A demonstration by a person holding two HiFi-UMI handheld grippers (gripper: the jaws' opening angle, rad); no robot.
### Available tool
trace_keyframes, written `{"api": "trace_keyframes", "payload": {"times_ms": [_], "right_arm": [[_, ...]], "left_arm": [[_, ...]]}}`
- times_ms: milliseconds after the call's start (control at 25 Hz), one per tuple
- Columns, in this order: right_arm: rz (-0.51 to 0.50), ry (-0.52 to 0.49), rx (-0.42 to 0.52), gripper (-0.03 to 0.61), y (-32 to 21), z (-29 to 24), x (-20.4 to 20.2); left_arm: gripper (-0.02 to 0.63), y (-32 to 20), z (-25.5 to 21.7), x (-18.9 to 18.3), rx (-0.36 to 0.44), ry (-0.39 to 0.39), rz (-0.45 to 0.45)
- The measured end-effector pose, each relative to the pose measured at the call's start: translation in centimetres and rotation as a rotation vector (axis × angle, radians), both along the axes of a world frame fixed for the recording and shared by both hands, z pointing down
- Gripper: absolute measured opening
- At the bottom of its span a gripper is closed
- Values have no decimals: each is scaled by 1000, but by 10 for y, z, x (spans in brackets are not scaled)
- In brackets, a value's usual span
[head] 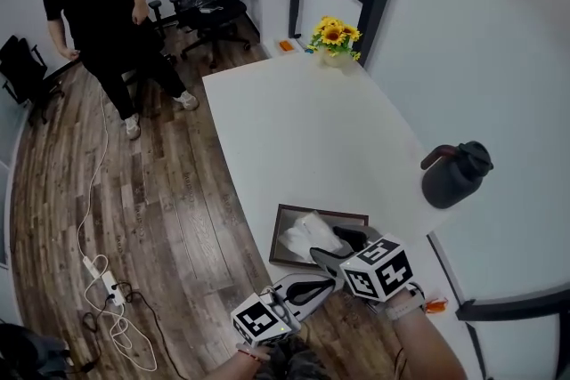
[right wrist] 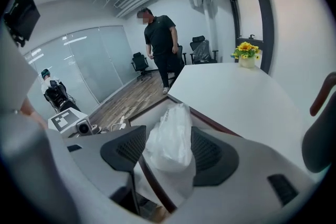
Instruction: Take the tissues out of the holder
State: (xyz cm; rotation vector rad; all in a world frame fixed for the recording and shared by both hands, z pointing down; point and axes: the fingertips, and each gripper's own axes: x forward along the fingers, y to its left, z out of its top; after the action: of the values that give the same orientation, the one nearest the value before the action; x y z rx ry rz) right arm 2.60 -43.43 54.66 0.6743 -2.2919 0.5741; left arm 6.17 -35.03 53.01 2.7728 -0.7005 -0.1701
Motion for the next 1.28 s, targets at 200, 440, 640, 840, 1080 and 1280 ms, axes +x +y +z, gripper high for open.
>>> {"api": "trace_keyframes", "payload": {"times_ms": [200,440,640,840,1080,1280], "right_arm": [[-79,85,-35,301,-4,13,-5],[-81,134,-145,301,-7,21,-5],[-71,233,-177,301,-8,33,-5],[-89,313,-195,299,-11,40,0],[-153,397,-166,209,-8,43,3],[-172,353,-126,145,-4,39,-1]], "left_arm": [[7,0,2,-2,-3,16,-5],[8,-3,4,-3,-4,33,-12],[8,-3,3,-3,-5,52,-14],[8,-5,4,-3,-10,56,-14],[8,-6,4,-7,-28,65,-28],[7,-7,0,-8,-25,73,-21]]}}
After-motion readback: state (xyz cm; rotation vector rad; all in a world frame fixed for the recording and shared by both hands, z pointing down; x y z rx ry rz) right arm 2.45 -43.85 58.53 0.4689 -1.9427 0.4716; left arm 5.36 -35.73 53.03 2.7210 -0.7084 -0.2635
